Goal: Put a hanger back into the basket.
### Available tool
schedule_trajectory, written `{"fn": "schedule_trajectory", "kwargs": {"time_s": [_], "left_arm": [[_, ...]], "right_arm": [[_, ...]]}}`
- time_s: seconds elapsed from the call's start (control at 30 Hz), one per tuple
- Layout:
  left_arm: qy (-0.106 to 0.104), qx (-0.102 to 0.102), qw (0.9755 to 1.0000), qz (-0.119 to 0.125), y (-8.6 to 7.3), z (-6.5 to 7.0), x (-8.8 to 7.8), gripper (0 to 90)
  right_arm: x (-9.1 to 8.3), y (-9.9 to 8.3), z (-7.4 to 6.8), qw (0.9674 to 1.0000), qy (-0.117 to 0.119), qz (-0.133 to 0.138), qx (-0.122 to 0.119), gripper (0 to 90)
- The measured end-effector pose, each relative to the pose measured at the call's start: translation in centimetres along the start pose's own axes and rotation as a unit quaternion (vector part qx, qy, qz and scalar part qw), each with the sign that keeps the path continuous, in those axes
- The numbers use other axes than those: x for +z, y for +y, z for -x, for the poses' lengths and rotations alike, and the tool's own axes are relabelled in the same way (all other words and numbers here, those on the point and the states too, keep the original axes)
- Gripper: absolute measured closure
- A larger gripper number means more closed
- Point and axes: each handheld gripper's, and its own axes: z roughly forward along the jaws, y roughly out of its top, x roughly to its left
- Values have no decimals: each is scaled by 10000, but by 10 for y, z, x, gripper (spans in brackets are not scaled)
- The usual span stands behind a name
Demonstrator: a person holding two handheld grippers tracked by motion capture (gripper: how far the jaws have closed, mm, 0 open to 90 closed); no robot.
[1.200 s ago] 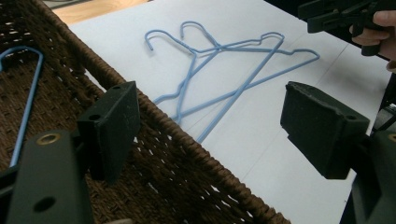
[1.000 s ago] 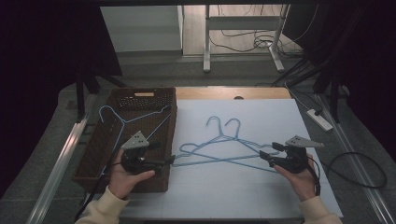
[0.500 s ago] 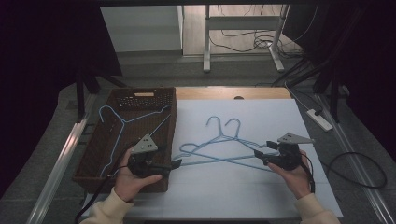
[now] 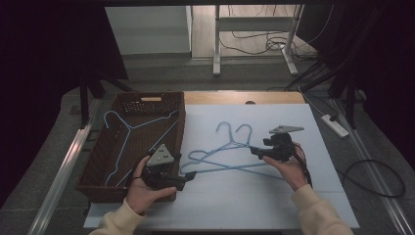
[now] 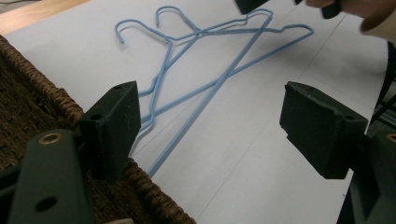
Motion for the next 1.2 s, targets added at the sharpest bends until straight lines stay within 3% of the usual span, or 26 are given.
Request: {"fn": "schedule_trajectory", "kwargs": {"time_s": [0.43,0.77,1.2], "left_arm": [[21,-77,9999,62,-1,-4,-3,213],[58,-107,9999,78,-2,-6,-5,214],[43,-115,9999,60,-2,-8,-4,213]], "right_arm": [[55,31,-3,9992,45,-400,44,321],[79,46,-12,9982,2,-608,9,326],[105,51,-9,9956,-153,-877,290,367]]}}
